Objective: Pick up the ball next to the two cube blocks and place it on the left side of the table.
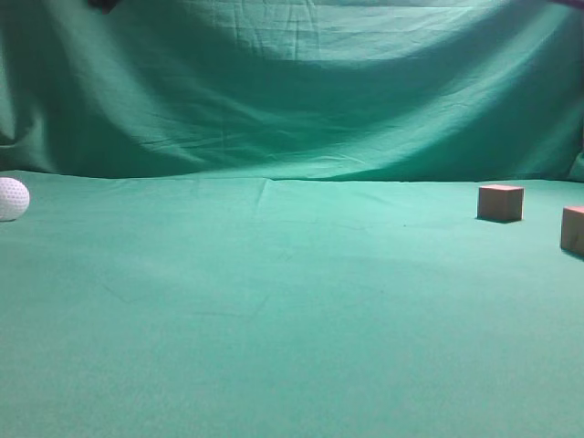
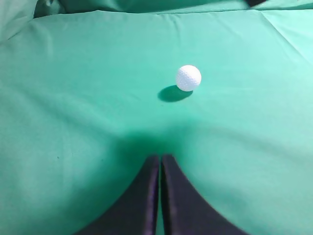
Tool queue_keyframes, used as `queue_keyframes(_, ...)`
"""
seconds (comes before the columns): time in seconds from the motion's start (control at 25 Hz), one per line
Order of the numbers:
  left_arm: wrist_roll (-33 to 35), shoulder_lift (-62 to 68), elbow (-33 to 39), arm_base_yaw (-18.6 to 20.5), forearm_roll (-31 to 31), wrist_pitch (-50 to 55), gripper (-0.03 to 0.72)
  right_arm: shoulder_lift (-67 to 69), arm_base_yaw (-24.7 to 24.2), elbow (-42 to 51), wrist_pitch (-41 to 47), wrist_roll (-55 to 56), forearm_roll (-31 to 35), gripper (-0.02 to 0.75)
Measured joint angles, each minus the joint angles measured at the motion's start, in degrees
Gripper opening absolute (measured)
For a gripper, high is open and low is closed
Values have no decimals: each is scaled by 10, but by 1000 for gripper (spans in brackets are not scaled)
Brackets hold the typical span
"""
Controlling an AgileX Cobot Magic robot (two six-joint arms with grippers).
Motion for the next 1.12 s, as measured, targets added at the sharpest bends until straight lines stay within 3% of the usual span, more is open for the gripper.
queue_keyframes(0.16,0,0,0,0,0,0,0,-56,-8,0,89,70,-68,0)
queue_keyframes(0.32,0,0,0,0,0,0,0,-112,-8,13,103,87,-112,0)
queue_keyframes(0.68,0,0,0,0,0,0,0,-311,-8,202,105,101,-151,0)
queue_keyframes(1.12,0,0,0,0,0,0,0,-594,-8,578,-104,157,-145,0)
